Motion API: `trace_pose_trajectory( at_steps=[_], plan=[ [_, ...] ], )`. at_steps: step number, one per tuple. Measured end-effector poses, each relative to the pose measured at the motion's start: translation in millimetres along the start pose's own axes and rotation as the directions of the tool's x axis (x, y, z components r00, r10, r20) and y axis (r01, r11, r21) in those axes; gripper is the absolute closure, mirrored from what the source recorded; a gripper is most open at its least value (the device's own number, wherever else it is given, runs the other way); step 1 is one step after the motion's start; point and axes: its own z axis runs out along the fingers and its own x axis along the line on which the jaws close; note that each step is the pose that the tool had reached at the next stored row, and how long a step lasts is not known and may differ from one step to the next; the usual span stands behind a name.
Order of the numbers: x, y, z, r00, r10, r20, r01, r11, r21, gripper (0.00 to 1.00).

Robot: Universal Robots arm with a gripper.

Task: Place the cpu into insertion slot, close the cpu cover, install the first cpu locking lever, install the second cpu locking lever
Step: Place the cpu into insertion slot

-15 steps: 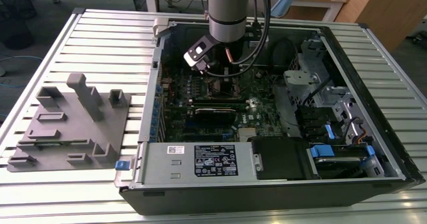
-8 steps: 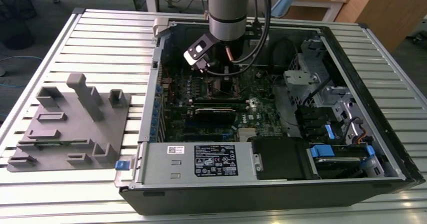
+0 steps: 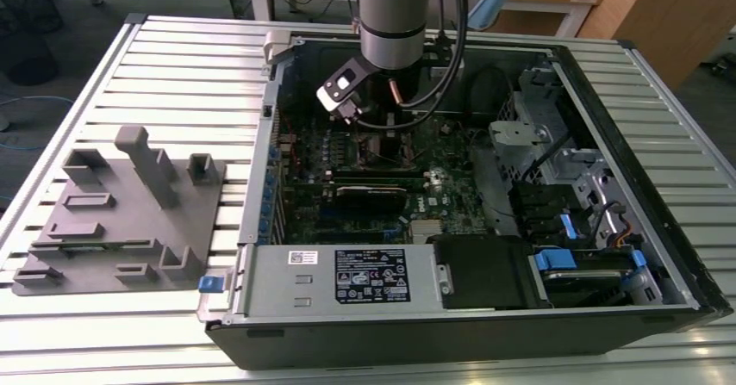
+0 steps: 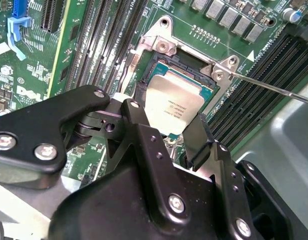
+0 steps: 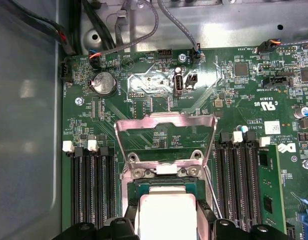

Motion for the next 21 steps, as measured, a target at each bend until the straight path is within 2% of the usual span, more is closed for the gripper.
trace_pose_trajectory(
  at_steps=[21],
  plan=[
    [0.8, -0.2, 3.4, 0.9999, -0.014, -0.0015, 0.014, 0.9999, 0.0003, 0.46]
  ],
)
